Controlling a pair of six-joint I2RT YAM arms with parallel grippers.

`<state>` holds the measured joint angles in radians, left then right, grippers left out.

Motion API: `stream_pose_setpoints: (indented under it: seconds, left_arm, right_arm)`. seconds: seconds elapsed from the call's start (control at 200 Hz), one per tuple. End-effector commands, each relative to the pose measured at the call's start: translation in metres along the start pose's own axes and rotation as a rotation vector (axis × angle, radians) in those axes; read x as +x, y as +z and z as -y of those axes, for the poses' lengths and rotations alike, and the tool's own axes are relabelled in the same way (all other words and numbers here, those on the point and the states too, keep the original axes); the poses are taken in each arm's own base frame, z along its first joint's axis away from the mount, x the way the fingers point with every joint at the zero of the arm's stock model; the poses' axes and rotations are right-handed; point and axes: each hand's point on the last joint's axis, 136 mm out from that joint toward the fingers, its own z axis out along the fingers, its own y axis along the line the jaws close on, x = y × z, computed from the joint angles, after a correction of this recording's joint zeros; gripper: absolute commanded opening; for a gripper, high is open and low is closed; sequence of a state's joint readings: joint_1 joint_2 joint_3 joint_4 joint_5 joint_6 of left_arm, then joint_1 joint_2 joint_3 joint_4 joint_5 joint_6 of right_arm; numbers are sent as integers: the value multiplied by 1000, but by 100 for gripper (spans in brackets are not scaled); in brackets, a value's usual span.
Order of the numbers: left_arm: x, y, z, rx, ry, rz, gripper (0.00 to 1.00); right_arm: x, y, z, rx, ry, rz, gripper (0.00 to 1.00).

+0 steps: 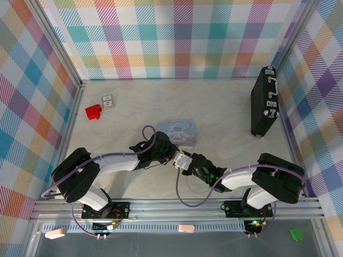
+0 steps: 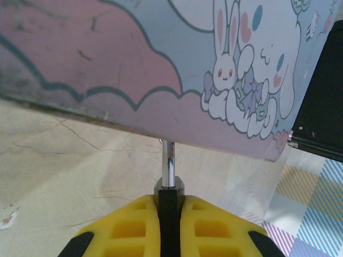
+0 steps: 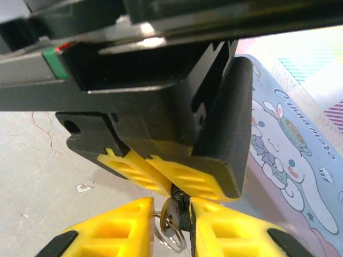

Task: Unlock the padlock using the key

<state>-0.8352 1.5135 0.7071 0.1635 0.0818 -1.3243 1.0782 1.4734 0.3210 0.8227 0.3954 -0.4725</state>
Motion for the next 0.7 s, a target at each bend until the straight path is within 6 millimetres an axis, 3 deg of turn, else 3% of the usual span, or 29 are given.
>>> stream_pose_setpoints:
  seconds: [0.0,0.305,0.695]
  left_arm:
    - [-2,-6,13,64,-13,2,0]
    - [-2,-8,16,83,-15,2,0]
    - [-3,-14,25,154,-41,15,0]
  right_arm:
    - [-10,4,5,33,6,20,23]
    - [-11,5,13,79,24,20,20]
    - [-15,4,28,148,206,33,9]
